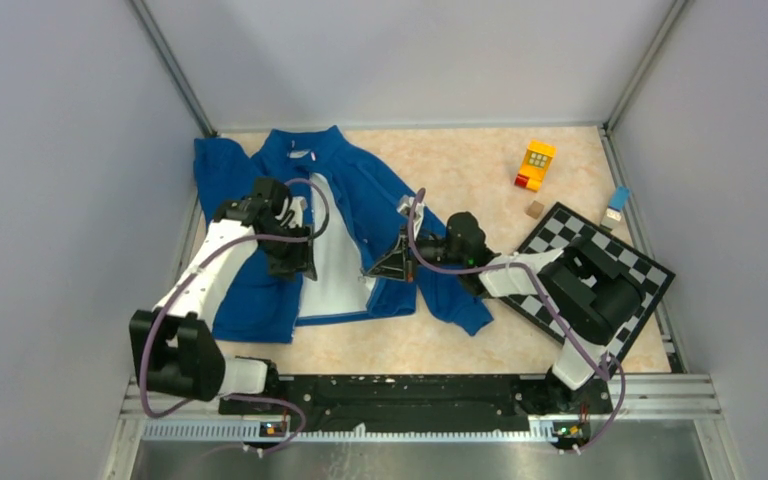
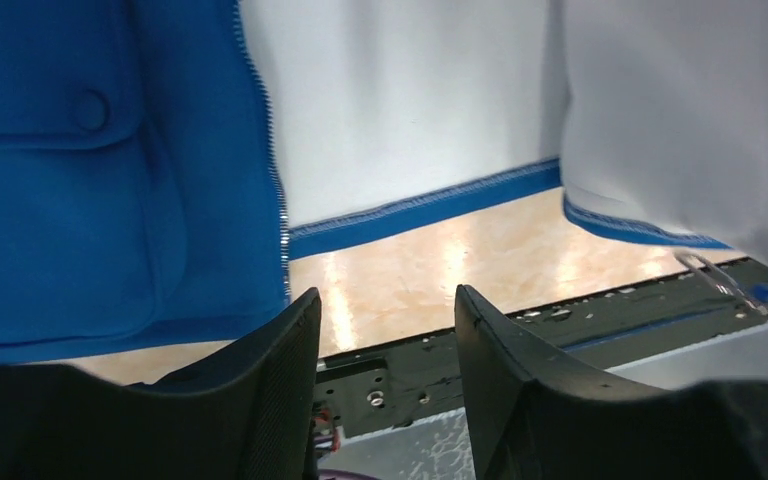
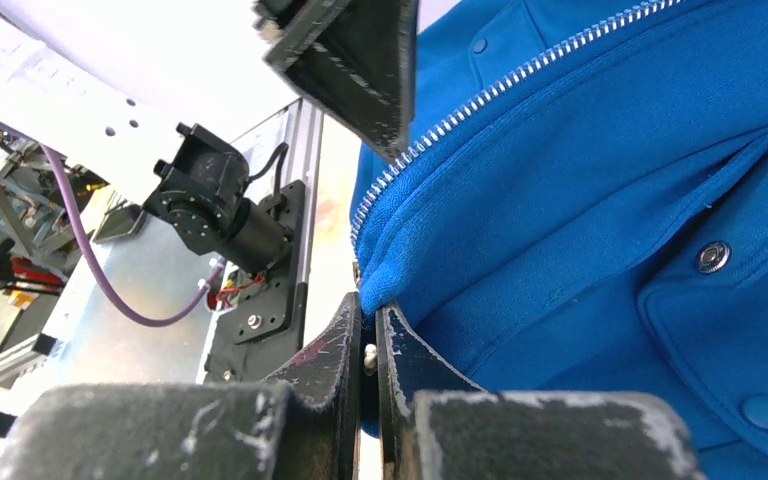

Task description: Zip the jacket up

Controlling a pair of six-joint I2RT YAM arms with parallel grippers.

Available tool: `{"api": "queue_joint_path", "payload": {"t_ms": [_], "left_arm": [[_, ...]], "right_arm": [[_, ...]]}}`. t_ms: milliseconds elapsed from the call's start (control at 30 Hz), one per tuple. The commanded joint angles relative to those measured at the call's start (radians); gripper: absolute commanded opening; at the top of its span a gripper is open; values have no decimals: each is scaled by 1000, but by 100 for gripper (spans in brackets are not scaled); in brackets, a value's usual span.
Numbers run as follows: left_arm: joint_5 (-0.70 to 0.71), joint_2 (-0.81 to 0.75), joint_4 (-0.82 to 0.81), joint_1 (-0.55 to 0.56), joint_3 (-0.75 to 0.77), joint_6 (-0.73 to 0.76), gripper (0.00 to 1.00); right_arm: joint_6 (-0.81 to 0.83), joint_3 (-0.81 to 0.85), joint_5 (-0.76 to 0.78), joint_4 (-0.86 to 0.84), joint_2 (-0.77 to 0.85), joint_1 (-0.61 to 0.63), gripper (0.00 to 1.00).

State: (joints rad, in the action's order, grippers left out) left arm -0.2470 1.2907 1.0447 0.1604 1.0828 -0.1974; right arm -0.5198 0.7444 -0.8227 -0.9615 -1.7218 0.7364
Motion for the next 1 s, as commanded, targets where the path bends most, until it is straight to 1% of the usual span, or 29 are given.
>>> {"api": "queue_joint_path", "payload": {"t_ms": [0, 67, 167, 300, 333, 467, 633, 800, 967], "left_arm": [[102, 138, 60, 19, 77, 40, 54], [105, 207, 59, 41, 93, 45, 51], [129, 304, 42, 46, 115, 47, 47], [236, 404, 17, 47, 129, 39, 46], [274, 411, 5, 47, 126, 33, 47], [284, 414, -80, 48, 96, 12, 45], [290, 425, -165, 51, 67, -5, 38], [339, 460, -203, 51, 45, -9, 36], [351, 479, -220, 51, 33, -3, 30]], "right_arm": [[-4, -20, -33, -100, 43, -2, 0], [-7, -25, -35, -109, 53, -2, 0], [-9, -34, -39, -116, 69, -2, 0], [-12, -40, -40, -126, 79, -2, 0], [-14, -41, -41, -131, 78, -2, 0], [-38, -42, -50, -164, 67, -2, 0], [-78, -45, -65, -220, 49, -2, 0], [-61, -46, -58, -197, 57, -2, 0], [-56, -48, -51, -191, 65, -2, 0]]}}
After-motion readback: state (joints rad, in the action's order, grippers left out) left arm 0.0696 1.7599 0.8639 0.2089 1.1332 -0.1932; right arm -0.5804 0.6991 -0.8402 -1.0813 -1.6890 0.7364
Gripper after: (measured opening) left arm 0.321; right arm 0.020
